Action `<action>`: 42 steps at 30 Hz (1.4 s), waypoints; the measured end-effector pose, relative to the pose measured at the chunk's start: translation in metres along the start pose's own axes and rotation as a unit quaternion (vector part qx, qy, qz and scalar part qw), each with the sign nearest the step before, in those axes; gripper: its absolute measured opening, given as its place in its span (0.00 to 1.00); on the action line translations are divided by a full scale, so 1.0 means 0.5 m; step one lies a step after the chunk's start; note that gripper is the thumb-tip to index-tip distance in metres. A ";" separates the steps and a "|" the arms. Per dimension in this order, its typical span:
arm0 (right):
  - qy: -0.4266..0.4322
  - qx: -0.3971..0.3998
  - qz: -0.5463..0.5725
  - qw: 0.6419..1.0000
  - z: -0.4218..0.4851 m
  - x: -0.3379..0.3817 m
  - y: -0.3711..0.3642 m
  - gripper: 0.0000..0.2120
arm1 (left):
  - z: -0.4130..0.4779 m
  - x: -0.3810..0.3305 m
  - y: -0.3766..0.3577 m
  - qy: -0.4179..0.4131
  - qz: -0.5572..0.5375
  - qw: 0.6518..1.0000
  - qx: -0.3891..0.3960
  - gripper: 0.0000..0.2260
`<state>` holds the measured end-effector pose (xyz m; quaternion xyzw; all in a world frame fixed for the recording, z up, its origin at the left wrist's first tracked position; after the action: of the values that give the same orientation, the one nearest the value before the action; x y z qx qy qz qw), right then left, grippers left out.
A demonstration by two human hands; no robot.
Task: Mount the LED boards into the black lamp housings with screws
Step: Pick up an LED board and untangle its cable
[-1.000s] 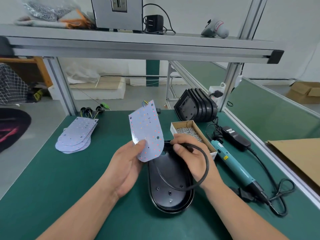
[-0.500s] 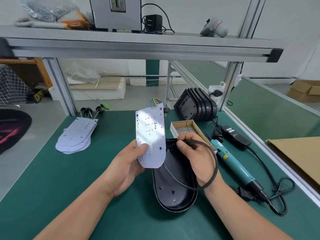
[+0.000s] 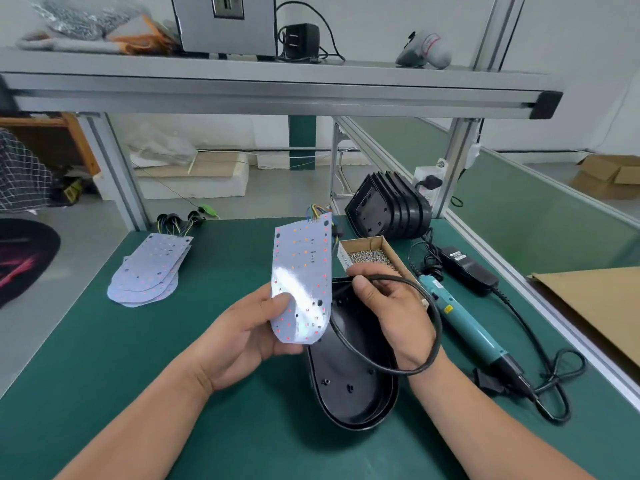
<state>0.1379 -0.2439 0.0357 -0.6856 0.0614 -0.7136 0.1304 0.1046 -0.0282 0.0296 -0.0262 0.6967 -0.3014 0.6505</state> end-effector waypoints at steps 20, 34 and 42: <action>0.048 0.056 -0.144 0.987 -0.004 0.068 0.042 0.17 | -0.023 -0.046 0.031 0.032 0.113 0.993 0.025 0.24; 0.029 0.054 -0.252 0.966 -0.019 0.035 0.006 0.08 | -0.023 -0.066 0.077 -0.032 0.026 0.998 -0.053 0.16; 0.014 -0.021 -0.311 0.950 -0.028 -0.002 -0.031 0.05 | 0.018 0.014 -0.012 -0.125 -0.073 0.987 -0.067 0.24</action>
<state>0.1227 -0.2301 0.0379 -0.6628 -0.1382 -0.7271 -0.1132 0.1095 -0.0394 0.0263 -0.1577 0.6248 -0.2947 0.7057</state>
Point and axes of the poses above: each hand's wrist, its own z-axis towards the middle knuckle, its own y-axis out of the back of the hand, x = y × z, the point moved 5 cm from there along z, towards the middle knuckle, and after that the axes turned 7 degrees about -y, right-handed, at the moved point
